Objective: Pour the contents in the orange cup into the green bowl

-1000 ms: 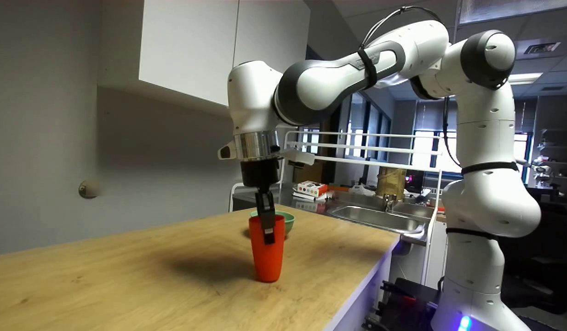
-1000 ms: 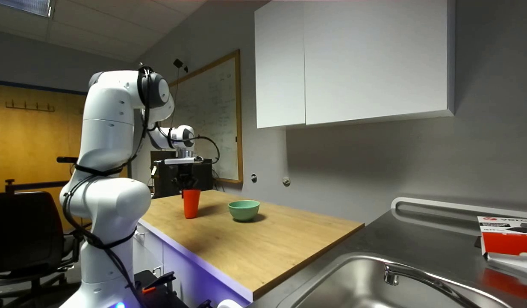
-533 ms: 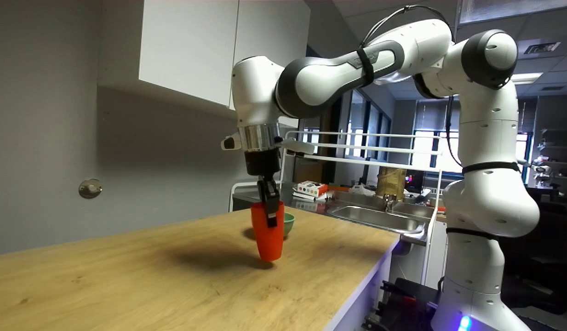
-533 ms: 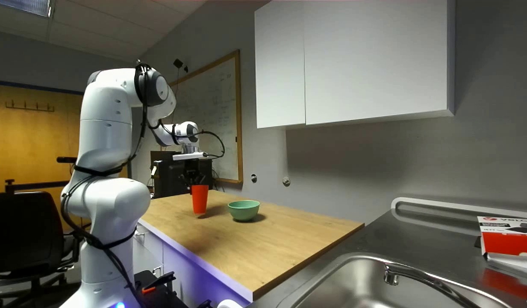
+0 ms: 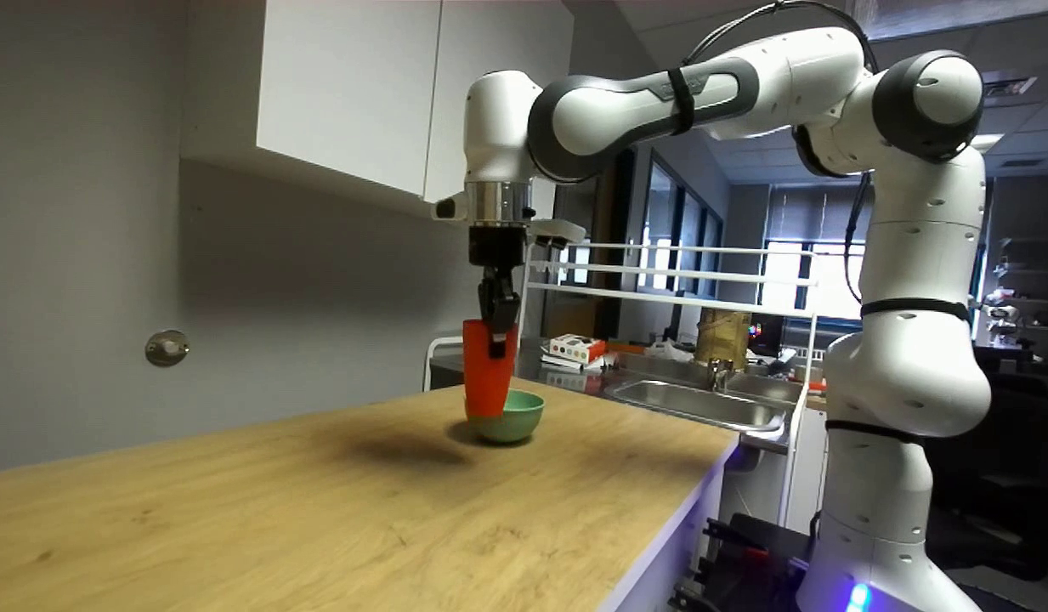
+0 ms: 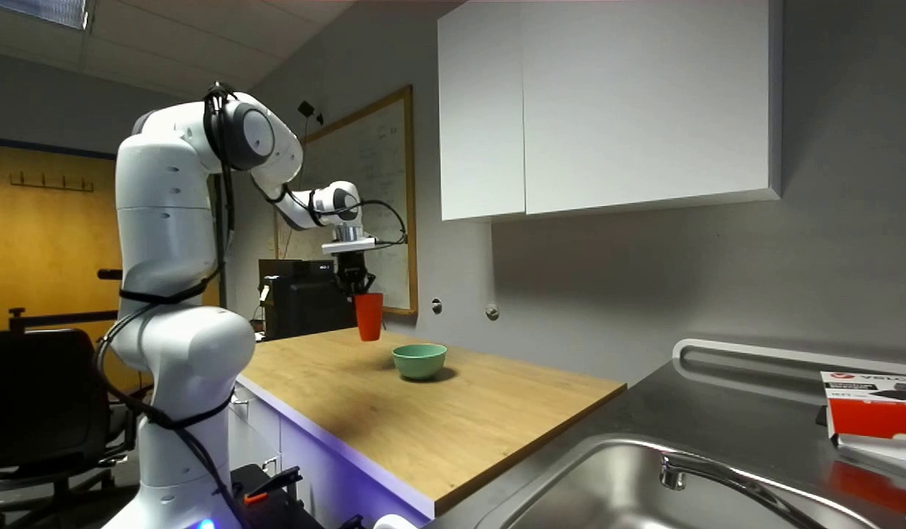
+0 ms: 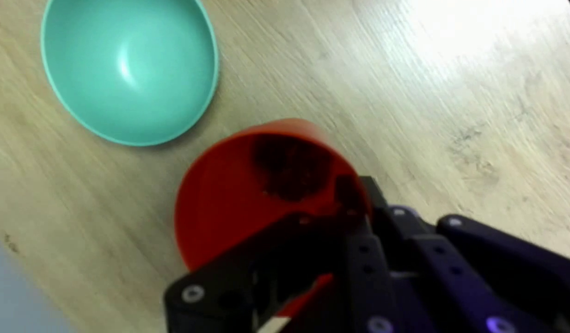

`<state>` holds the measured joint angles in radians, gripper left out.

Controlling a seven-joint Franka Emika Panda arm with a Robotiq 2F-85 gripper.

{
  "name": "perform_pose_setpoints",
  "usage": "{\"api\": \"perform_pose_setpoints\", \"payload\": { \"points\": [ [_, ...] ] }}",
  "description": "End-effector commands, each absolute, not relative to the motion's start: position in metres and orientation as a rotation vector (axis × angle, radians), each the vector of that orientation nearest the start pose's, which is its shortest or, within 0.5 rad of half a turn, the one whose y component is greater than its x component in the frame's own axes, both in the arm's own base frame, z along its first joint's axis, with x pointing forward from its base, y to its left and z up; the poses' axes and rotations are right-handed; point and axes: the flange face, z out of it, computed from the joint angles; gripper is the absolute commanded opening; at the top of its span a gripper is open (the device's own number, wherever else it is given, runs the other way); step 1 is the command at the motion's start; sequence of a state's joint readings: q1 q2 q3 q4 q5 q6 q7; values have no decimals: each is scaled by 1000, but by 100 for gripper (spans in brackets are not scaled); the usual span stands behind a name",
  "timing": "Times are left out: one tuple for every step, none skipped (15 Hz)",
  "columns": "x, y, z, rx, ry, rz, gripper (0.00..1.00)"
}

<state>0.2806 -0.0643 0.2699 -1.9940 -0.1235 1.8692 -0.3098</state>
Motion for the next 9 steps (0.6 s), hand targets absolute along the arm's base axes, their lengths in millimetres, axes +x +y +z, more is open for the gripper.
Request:
{"api": "perform_pose_setpoints", "payload": {
  "points": [
    [466,230,528,-2861,-1460,-124,1],
    [473,216,535,-2834,-1461,-169,1],
    [478,201,542,-2801,-1460,-225,1],
    [485,187,547,-2771,-1456,-269,1],
    [490,170,552,-2733,-1450,-318,1],
    [497,155,554,-2699,-1441,-354,1],
    [504,139,554,-2663,-1427,-386,1],
    [511,124,552,-2628,-1411,-405,1],
    [515,110,551,-2585,-1392,-421,1]
  ]
}}
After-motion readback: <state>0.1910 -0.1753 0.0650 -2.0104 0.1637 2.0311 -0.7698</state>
